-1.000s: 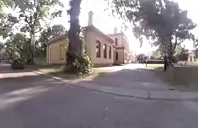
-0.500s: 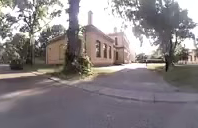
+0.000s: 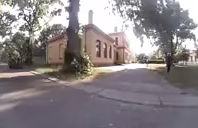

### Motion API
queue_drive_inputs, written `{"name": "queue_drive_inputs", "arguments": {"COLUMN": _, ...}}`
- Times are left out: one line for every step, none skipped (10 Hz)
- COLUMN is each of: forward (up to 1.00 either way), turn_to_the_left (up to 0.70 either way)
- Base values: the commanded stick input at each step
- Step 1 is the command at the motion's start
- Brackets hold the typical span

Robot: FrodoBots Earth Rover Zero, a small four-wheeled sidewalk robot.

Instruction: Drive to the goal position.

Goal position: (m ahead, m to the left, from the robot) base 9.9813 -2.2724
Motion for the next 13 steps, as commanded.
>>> {"name": "queue_drive_inputs", "arguments": {"forward": 0.44, "turn_to_the_left": -0.27}}
{"name": "queue_drive_inputs", "arguments": {"forward": 0.44, "turn_to_the_left": -0.27}}
{"name": "queue_drive_inputs", "arguments": {"forward": 0.44, "turn_to_the_left": -0.27}}
{"name": "queue_drive_inputs", "arguments": {"forward": 0.44, "turn_to_the_left": -0.27}}
{"name": "queue_drive_inputs", "arguments": {"forward": 0.44, "turn_to_the_left": -0.27}}
{"name": "queue_drive_inputs", "arguments": {"forward": 0.44, "turn_to_the_left": -0.27}}
{"name": "queue_drive_inputs", "arguments": {"forward": 0.44, "turn_to_the_left": -0.27}}
{"name": "queue_drive_inputs", "arguments": {"forward": 0.44, "turn_to_the_left": -0.27}}
{"name": "queue_drive_inputs", "arguments": {"forward": 0.44, "turn_to_the_left": -0.26}}
{"name": "queue_drive_inputs", "arguments": {"forward": 0.44, "turn_to_the_left": -0.23}}
{"name": "queue_drive_inputs", "arguments": {"forward": 0.44, "turn_to_the_left": -0.08}}
{"name": "queue_drive_inputs", "arguments": {"forward": 0.44, "turn_to_the_left": 0.02}}
{"name": "queue_drive_inputs", "arguments": {"forward": 0.44, "turn_to_the_left": 0.02}}
